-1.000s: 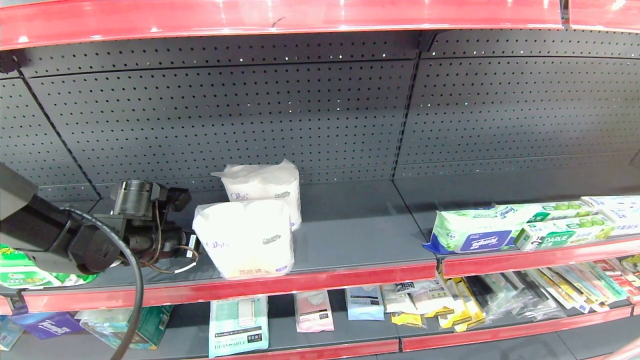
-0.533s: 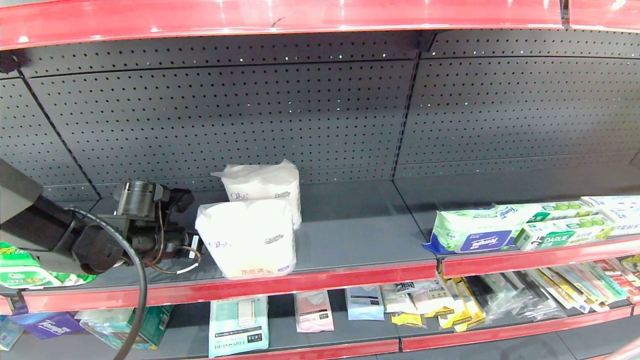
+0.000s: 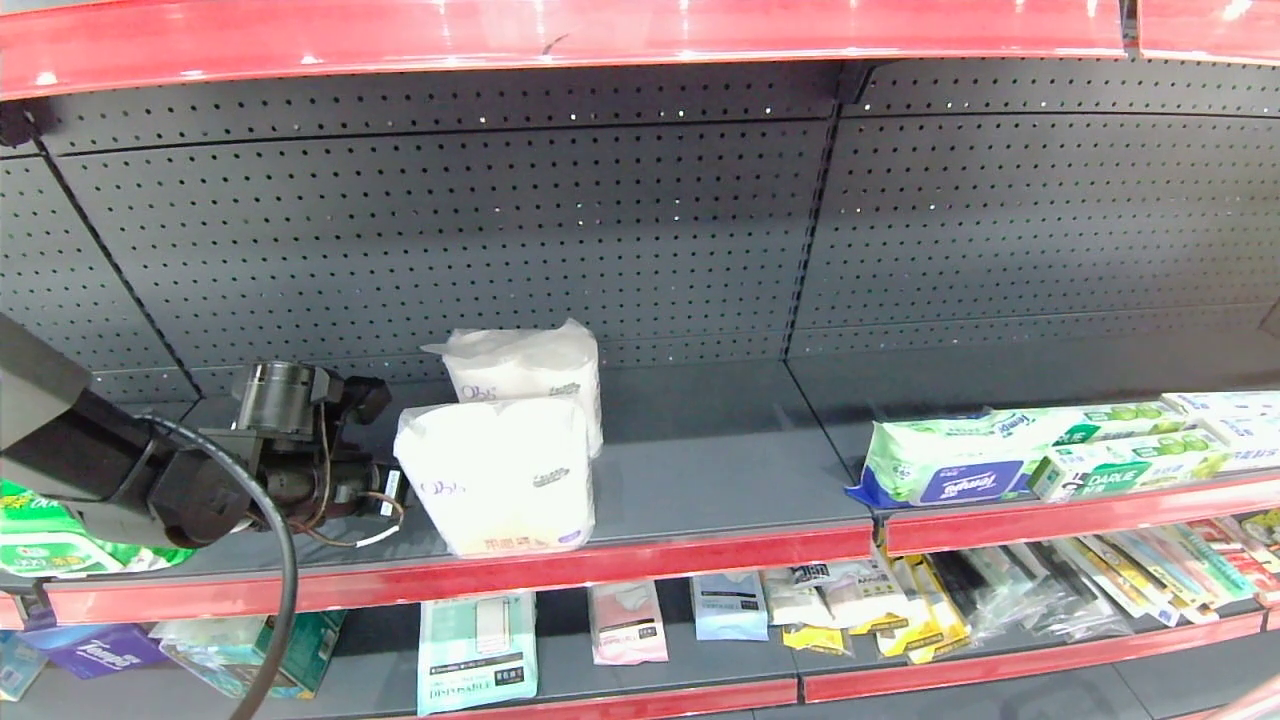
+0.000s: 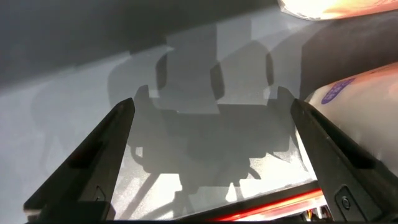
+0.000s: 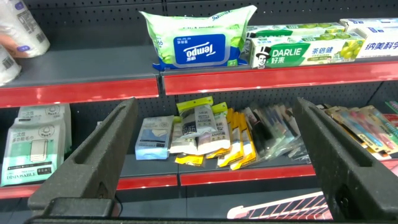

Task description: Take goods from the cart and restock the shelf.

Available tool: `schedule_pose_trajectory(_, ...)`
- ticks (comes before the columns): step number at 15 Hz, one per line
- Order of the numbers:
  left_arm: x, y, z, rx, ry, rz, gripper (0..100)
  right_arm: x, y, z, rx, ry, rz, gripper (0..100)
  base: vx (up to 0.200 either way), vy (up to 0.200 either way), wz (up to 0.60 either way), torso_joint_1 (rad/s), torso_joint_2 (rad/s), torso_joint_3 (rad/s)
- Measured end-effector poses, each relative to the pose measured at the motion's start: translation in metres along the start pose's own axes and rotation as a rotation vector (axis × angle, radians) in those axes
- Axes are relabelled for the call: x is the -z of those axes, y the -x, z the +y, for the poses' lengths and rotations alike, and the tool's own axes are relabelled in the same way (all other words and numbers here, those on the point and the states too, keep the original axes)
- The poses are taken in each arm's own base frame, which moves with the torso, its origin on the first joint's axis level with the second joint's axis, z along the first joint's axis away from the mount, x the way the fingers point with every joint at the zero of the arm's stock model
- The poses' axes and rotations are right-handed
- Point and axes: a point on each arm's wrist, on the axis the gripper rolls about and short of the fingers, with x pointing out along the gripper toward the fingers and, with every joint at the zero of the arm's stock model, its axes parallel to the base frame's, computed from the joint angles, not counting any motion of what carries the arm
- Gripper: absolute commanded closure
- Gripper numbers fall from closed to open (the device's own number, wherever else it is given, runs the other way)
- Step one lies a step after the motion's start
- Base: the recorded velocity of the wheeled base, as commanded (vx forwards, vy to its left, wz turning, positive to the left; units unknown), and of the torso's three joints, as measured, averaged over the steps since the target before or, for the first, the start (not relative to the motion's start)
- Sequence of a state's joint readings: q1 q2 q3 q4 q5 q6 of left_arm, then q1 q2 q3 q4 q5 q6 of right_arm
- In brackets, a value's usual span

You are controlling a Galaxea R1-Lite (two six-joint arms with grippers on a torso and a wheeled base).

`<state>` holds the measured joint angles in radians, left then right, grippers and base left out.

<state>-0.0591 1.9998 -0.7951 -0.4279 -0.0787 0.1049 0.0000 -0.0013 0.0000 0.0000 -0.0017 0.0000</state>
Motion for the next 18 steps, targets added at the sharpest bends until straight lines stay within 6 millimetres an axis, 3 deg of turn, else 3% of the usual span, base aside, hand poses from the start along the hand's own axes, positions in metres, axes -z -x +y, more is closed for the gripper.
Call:
schedule_pose_trajectory(4,0.001,0.019,0.026,-0.098,-0.019,-0.002,0,0.000,0.000,0.000,0.000,0.000,0.000,0,0.000,0.000,0.00,0.000,0.00,0.000)
schedule_pose_trajectory(7,0.005,0.064,0.049,-0.163,-0.066,-0.020,0,0.000,0.000,0.000,0.000,0.000,0.000,0,0.000,0.000,0.00,0.000,0.00,0.000)
schedule_pose_trajectory(9,0.013,0.106,0.052,-0.185,-0.071,-0.083,0,0.000,0.000,0.000,0.000,0.000,0.000,0,0.000,0.000,0.00,0.000,0.00,0.000)
schedule_pose_trajectory(11,0.026,0.151,0.045,-0.219,-0.073,-0.166,0,0.000,0.000,0.000,0.000,0.000,0.000,0,0.000,0.000,0.00,0.000,0.00,0.000)
schedule_pose_trajectory(14,0.063,0.221,0.018,-0.268,-0.078,-0.360,0,0.000,0.000,0.000,0.000,0.000,0.000,0,0.000,0.000,0.00,0.000,0.00,0.000)
schedule_pose_trajectory(16,0.102,0.259,-0.008,-0.294,-0.075,-0.515,0,0.000,0.000,0.000,0.000,0.000,0.000,0,0.000,0.000,0.00,0.000,0.00,0.000)
schedule_pose_trajectory(18,0.145,0.279,-0.030,-0.296,-0.049,-0.619,0,0.000,0.000,0.000,0.000,0.000,0.000,0,0.000,0.000,0.00,0.000,0.00,0.000)
